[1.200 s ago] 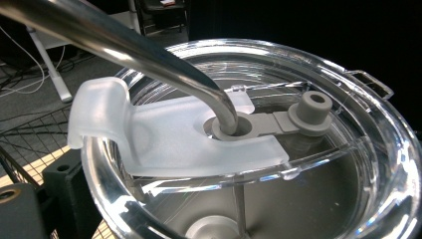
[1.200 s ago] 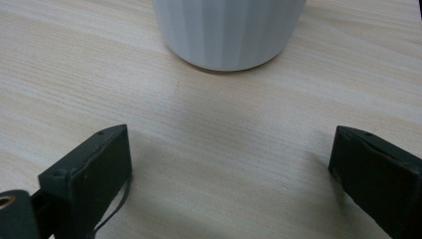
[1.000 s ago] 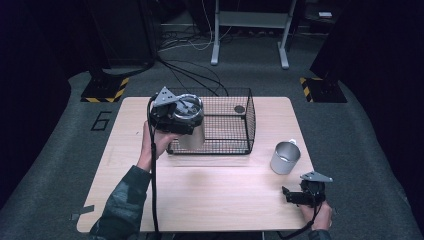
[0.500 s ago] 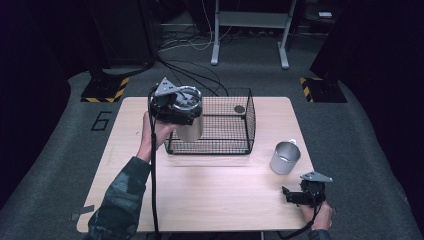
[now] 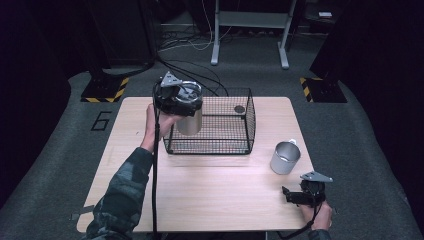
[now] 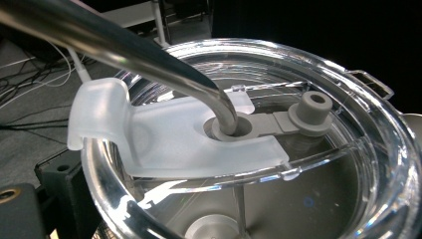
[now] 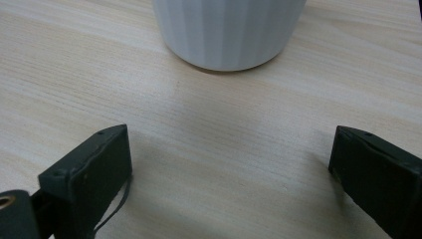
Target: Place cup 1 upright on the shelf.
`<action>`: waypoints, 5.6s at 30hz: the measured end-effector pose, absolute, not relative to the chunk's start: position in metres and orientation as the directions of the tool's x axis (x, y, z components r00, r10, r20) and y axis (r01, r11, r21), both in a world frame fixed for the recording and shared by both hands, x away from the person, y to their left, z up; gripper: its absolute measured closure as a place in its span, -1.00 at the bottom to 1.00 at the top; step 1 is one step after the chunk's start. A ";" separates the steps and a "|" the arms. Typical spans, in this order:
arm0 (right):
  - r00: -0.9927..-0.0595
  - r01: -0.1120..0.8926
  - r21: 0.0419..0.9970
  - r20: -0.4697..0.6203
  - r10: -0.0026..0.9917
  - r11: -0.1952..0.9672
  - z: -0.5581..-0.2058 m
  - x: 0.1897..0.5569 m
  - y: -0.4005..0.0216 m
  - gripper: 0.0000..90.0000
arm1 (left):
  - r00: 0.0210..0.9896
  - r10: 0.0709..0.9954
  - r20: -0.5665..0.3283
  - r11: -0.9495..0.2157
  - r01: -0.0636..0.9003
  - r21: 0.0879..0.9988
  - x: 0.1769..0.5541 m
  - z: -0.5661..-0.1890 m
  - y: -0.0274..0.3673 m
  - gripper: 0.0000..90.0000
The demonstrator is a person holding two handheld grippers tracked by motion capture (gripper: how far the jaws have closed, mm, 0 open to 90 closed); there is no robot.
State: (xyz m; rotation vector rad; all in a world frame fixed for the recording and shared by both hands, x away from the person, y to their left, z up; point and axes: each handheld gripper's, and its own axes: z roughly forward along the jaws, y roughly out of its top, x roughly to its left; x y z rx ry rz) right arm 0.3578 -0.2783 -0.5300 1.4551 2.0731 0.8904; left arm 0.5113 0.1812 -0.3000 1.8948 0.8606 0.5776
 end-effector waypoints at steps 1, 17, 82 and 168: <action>-0.340 0.648 0.725 0.000 0.940 0.234 -0.530 0.358 -0.278 -0.94 | 0.636 0.771 0.031 -0.305 0.325 0.895 0.514 -0.301 0.181 -0.92; -0.340 0.648 0.725 0.000 0.940 0.234 -0.530 0.358 -0.278 -0.94 | 0.619 0.786 0.000 -0.312 0.396 0.863 0.539 -0.320 0.177 -0.92; -0.340 0.648 0.725 0.000 0.940 0.234 -0.530 0.358 -0.278 -0.94 | 0.520 0.854 0.012 -0.351 0.560 0.751 0.576 -0.394 0.168 -0.92; -0.340 0.648 0.725 0.000 0.941 0.234 -0.530 0.358 -0.278 -0.94 | 0.600 0.799 0.027 -0.335 0.408 0.849 0.441 -0.386 0.218 -1.00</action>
